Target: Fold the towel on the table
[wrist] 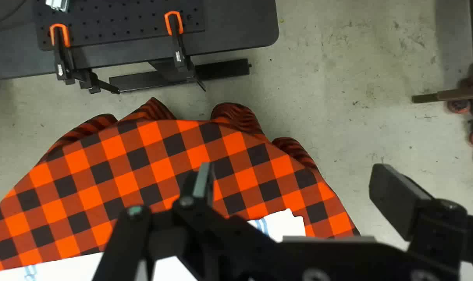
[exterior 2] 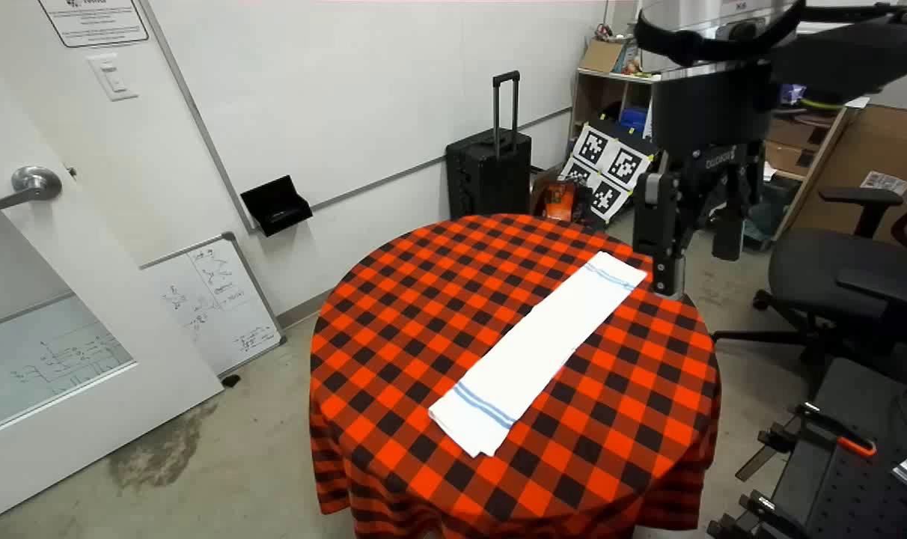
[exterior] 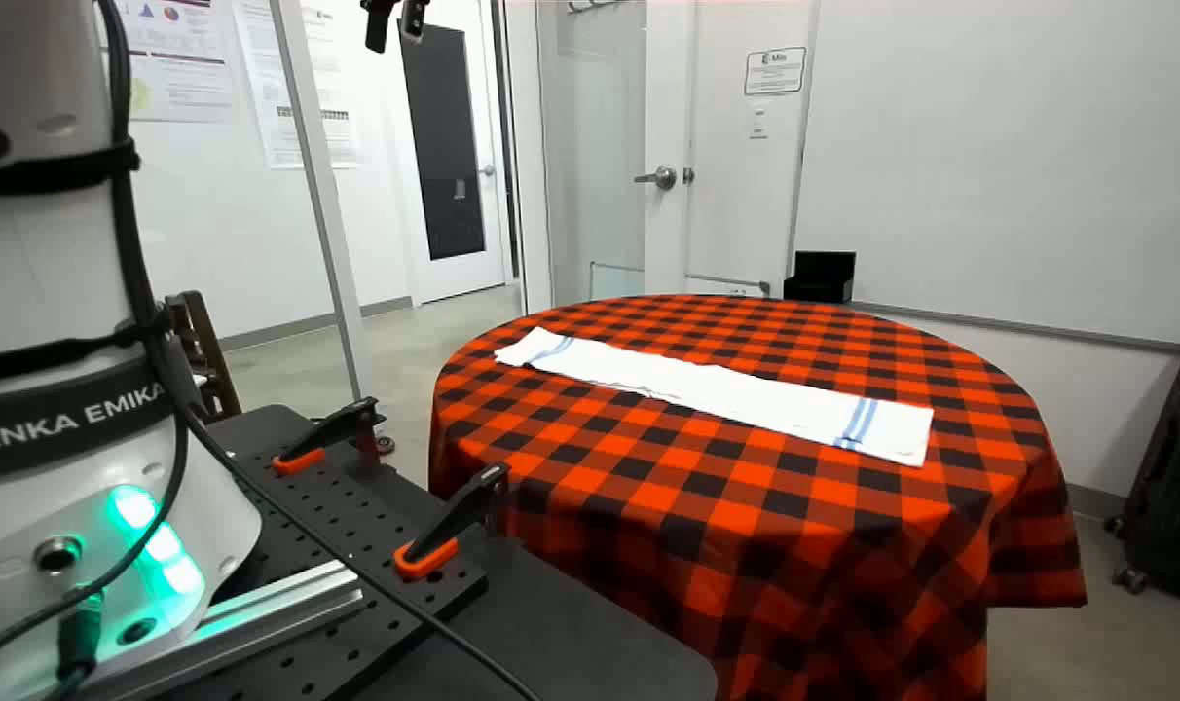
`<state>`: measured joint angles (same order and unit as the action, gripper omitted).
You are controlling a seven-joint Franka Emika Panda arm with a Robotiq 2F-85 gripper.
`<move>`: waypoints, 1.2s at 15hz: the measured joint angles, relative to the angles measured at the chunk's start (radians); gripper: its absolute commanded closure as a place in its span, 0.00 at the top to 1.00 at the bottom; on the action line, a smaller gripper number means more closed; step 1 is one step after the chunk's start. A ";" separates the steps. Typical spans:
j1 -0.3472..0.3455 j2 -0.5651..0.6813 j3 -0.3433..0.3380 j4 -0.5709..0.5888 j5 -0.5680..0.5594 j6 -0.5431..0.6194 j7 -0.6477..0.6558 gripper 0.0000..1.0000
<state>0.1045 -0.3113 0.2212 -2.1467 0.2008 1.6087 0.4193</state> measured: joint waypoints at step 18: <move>0.135 -0.002 0.233 -0.047 -0.016 0.000 0.236 1.00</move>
<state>0.2398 -0.3130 0.4545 -2.1940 0.1845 1.6092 0.6550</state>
